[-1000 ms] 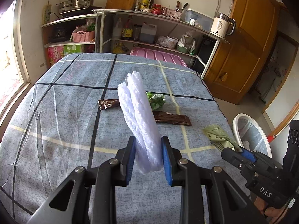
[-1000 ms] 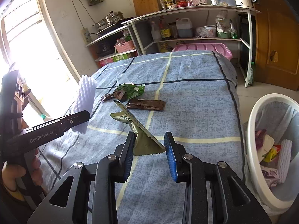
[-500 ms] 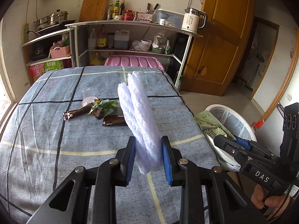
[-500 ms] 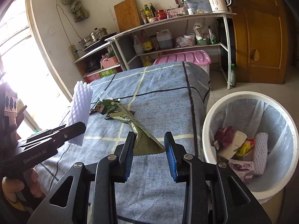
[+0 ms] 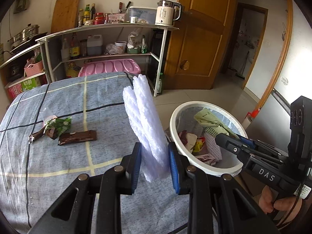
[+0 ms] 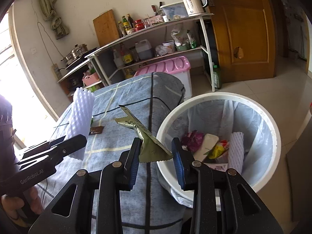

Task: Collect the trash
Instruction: 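Carry the foam net and green wrapper over the white bin, then open both tools over the bin to drop the foam net and wrapper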

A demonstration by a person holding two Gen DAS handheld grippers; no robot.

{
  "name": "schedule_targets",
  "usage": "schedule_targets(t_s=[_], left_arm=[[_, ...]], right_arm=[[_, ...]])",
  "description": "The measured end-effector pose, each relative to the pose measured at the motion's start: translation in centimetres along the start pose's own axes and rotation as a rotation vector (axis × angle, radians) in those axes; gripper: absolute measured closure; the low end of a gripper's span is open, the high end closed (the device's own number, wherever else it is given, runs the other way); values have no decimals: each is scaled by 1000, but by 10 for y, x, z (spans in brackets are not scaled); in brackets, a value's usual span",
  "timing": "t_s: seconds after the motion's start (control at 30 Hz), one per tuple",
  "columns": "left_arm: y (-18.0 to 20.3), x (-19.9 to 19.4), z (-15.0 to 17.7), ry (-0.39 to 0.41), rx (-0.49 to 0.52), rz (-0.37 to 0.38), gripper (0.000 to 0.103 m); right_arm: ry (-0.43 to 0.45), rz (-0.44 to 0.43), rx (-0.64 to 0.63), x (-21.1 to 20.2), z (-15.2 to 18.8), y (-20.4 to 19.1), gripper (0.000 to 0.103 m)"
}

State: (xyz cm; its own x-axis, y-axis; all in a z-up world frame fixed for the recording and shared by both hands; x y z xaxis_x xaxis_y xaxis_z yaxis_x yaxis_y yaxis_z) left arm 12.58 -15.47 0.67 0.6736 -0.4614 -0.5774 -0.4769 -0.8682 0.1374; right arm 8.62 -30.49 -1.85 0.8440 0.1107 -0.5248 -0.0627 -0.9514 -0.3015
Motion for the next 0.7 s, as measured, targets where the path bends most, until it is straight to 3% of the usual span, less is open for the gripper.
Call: schedule_targets(t_s=[0.4, 0.7], left_arm=[[66, 43, 3, -66, 79, 89, 74], [94, 73, 13, -128, 106, 127, 74]], right_arm=[[8, 117, 85, -11, -4, 70, 70], [-9, 215, 103, -9, -2, 106, 70]])
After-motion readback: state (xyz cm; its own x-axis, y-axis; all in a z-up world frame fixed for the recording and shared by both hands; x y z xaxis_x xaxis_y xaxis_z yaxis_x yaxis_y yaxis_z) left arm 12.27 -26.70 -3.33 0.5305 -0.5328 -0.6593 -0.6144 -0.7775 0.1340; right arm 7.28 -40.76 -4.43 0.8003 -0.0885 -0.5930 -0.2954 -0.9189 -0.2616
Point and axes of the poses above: each gripper's, at about its wrist camera, not at the fingertips, and x roughly the way its jaws point, y to its right, z to its underside, the point moved 5 cm from there along x, roughly the way its jaws point, and after that the axes turned 7 degrees about y, right-handed, at the moved point
